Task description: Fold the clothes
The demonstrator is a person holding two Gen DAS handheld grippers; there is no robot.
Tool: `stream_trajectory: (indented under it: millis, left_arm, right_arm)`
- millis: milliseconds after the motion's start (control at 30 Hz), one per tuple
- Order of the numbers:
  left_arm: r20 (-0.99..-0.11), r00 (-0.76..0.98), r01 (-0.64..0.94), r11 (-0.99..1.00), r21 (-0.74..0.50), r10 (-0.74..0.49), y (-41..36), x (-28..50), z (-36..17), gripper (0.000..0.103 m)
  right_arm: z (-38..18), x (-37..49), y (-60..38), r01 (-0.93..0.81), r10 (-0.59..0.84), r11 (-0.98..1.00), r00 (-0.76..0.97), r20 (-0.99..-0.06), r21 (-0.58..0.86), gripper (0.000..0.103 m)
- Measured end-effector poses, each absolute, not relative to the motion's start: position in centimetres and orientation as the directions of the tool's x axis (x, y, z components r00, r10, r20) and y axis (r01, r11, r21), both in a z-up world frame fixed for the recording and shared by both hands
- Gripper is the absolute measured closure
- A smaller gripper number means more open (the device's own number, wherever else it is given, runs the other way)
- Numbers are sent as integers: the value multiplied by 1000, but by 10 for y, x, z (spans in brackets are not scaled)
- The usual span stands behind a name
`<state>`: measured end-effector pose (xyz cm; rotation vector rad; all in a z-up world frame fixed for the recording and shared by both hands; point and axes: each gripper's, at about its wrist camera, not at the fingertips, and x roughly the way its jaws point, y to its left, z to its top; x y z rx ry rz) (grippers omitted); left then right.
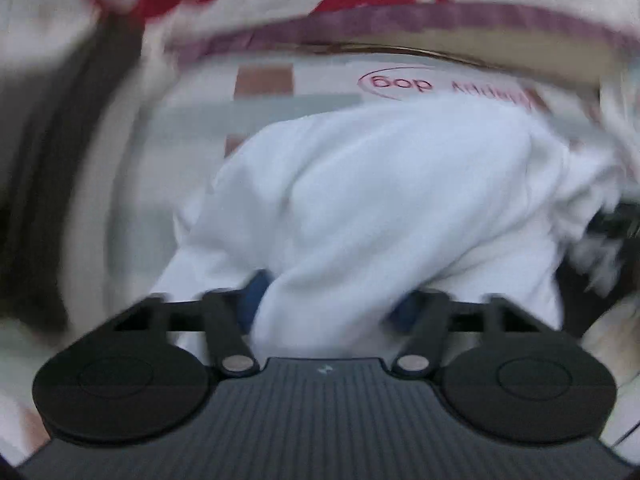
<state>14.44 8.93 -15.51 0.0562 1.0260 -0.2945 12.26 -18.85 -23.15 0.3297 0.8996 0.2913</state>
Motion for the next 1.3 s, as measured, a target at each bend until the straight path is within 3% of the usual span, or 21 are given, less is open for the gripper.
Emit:
stream_trajectory:
  millis: [33,67,100,233,433,500,600,700,800,867,900,933,1000,1133,1300]
  left_arm:
    - [-844,491,269,959,-89,-216,86,140,-150,75]
    - [-837,504,277,958,-79,-215,81,135,-144,82]
    - [-829,517,285,956,-69,-214,76,129,-138,85]
    - [-796,556,316,947,-63,-239,56,111,-111,95]
    - [-654,562,512,834,-205,-506,-10,83,-26,95]
    - [-605,541,580,780,-235,-584,-38,77,-2,95]
    - [-514,434,651,652,-389,-740,-73,87,19,95]
    - [-442,369,689,559,-460,-818,-111,103,27,95]
    - [-536,430,652,660,-373,-727,-140,122,6,91]
    - [-607,470,615,731,-296,-641,-154,134,-14,80]
    - [-654,493,586,775,-237,-573,-154,140,-32,76]
    - [-683,509,559,804,-202,-525,-149,142,-45,68]
    - [-729,514,499,849,-176,-453,-134,147,-71,65]
    - [-764,402,412,845,-341,-505,-98,144,-117,61]
    - [-747,374,496,799,-340,-550,-102,122,-128,61]
  right_arm:
    - [-231,126,-185,-125,401,900,610,-684,416,23]
    - [-226,127,-186,-146,423,889,626,-655,434,67]
    - [-220,128,-186,-168,444,877,641,-626,451,87]
    - [-178,114,-196,-253,482,855,711,-512,452,86]
    - [-71,59,-249,-332,432,893,823,-369,304,87]
    - [-39,49,-274,-318,400,908,851,-339,272,87]
    - [6,39,-308,-263,305,948,909,-283,178,87]
    - [41,35,-348,-189,224,968,946,-236,162,87]
    - [44,46,-387,-75,120,985,945,-305,155,78]
    - [19,67,-411,62,-1,990,899,-438,126,40]
    - [1,77,-420,140,-74,986,861,-504,95,37]
    - [-18,80,-426,184,-117,980,827,-551,69,37]
    - [-58,84,-437,264,-197,965,747,-634,11,38]
    - [-101,51,-449,306,-160,950,659,-735,68,38]
    - [-115,8,-441,269,-123,962,599,-791,54,38]
